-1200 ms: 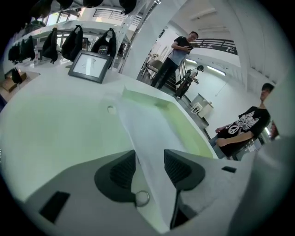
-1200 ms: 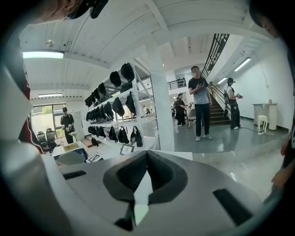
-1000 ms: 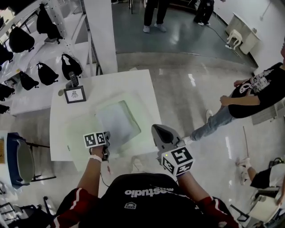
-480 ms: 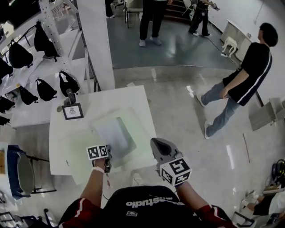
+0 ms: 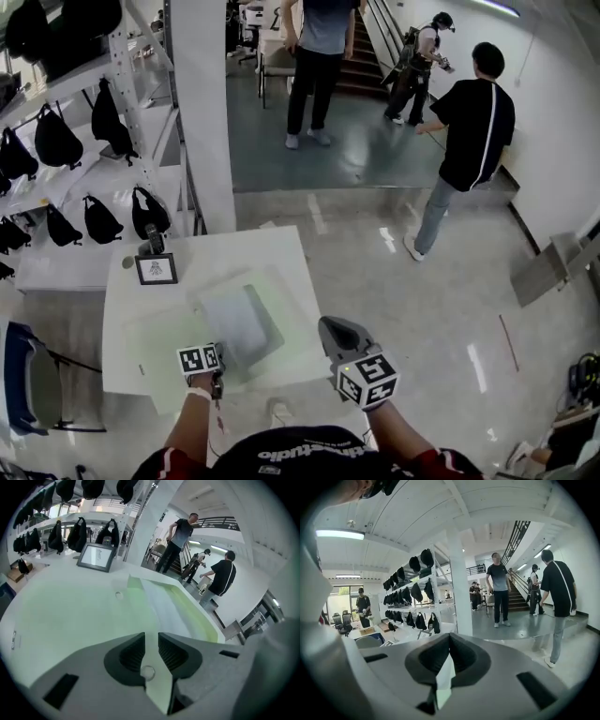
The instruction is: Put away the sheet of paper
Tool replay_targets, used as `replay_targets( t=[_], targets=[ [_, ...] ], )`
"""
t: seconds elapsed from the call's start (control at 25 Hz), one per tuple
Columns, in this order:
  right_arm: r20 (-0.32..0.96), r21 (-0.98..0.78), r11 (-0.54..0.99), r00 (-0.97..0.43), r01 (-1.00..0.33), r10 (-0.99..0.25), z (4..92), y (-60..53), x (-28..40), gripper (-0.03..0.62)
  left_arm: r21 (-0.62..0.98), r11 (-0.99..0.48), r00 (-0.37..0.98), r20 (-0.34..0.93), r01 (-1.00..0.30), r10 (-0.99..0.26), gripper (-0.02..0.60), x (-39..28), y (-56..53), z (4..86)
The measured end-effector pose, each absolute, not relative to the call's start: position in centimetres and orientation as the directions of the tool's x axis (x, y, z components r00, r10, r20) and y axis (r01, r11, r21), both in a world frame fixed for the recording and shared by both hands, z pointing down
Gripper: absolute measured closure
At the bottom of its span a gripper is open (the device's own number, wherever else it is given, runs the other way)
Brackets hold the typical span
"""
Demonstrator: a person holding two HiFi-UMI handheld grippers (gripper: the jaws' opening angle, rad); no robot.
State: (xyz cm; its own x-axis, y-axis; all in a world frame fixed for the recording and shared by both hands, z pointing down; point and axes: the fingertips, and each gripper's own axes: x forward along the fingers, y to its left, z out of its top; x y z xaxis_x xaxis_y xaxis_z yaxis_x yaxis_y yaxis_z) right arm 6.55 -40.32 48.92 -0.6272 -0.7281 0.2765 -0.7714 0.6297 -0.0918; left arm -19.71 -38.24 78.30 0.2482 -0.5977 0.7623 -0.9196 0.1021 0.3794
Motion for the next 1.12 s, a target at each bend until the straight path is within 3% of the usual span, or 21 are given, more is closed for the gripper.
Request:
replay_targets(
  t=[0.48, 1.12],
  targets=[
    [0.228, -0.065, 0.612, -0.609, -0.788, -0.760, 44.7, -34.0, 4.1, 0.589, 0.390, 0.007, 0.275, 0.661, -0.921, -0.698, 0.503, -22.8, -32.9, 71.4],
    [0.165, -0.056, 0.595, -0.595, -0.802, -0.787, 41.4, -22.2, 1.5, 0.591, 0.292, -0.236, 0.325, 0.308, -0.927, -0.894, 0.505, -22.1, -22.1, 52.1]
  ],
)
